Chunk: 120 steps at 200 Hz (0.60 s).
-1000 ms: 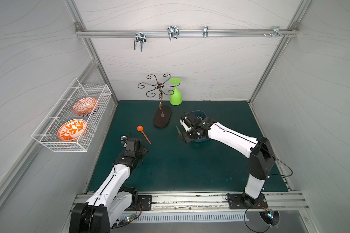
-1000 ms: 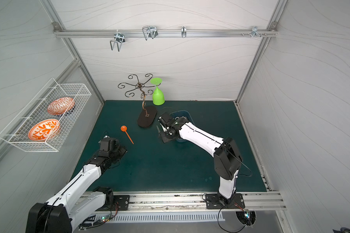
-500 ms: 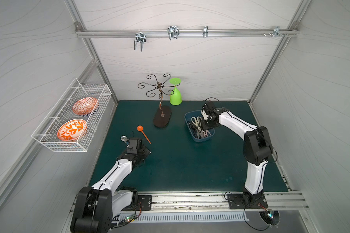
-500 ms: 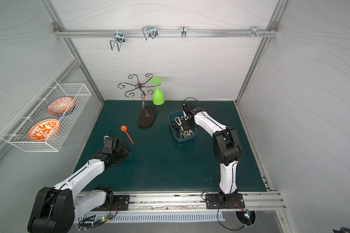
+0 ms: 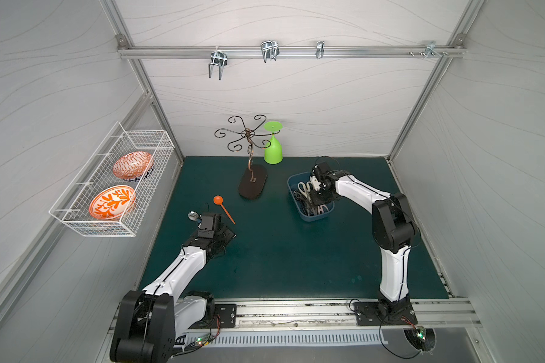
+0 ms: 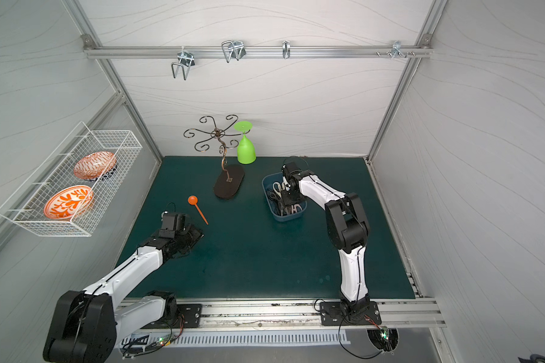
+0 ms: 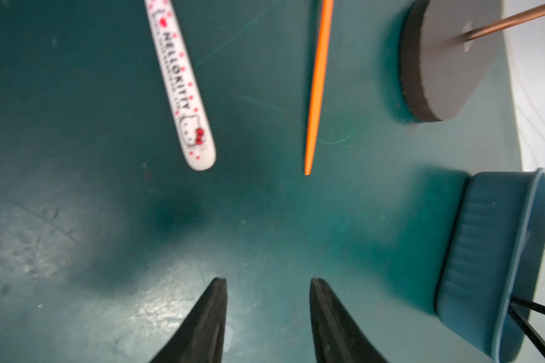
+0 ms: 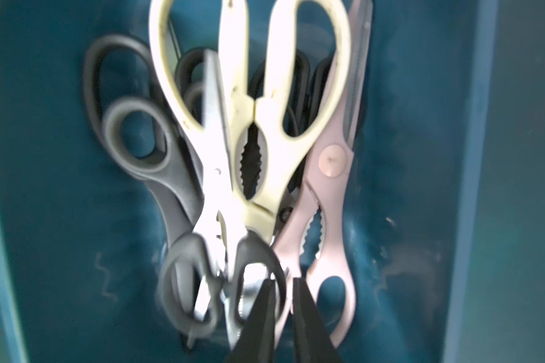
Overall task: Put the scissors into the storage box
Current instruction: Place the scissors in the storage box, then reset both arms
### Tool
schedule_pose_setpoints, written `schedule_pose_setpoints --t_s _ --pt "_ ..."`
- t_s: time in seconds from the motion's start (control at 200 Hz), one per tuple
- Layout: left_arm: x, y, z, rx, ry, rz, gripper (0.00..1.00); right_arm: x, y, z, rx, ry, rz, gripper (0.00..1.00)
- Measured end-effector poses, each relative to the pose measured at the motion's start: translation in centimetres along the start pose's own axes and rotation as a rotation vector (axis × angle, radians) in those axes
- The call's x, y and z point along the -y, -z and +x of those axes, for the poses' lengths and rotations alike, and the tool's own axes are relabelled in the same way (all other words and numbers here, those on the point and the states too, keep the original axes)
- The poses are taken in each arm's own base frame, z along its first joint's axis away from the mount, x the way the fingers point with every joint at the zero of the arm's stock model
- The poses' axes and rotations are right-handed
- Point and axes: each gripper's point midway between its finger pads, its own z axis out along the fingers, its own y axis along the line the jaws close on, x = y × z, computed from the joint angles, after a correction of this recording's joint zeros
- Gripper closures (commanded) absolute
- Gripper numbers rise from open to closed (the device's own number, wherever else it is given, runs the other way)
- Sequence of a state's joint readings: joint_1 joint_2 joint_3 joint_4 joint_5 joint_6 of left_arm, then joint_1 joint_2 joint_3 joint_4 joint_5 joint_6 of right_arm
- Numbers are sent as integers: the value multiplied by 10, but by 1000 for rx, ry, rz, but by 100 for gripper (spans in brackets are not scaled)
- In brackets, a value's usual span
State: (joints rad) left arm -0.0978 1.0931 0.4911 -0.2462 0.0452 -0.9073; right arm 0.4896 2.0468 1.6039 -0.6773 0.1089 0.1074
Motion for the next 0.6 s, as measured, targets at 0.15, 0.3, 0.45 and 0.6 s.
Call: schedule_pose_setpoints --t_s 0.15,0.3,0.45,0.6 --pt "15 10 -13 36 -7 27 39 -1 0 -5 21 1 -2 68" --pt "27 22 -33 104 -28 19 28 1 14 -12 75 -5 -5 61" --pt "47 37 -66 240 -109 32 15 24 56 -11 203 -46 11 60" --pt "57 38 -102 424 -298 -4 11 89 83 0 362 -144 80 60"
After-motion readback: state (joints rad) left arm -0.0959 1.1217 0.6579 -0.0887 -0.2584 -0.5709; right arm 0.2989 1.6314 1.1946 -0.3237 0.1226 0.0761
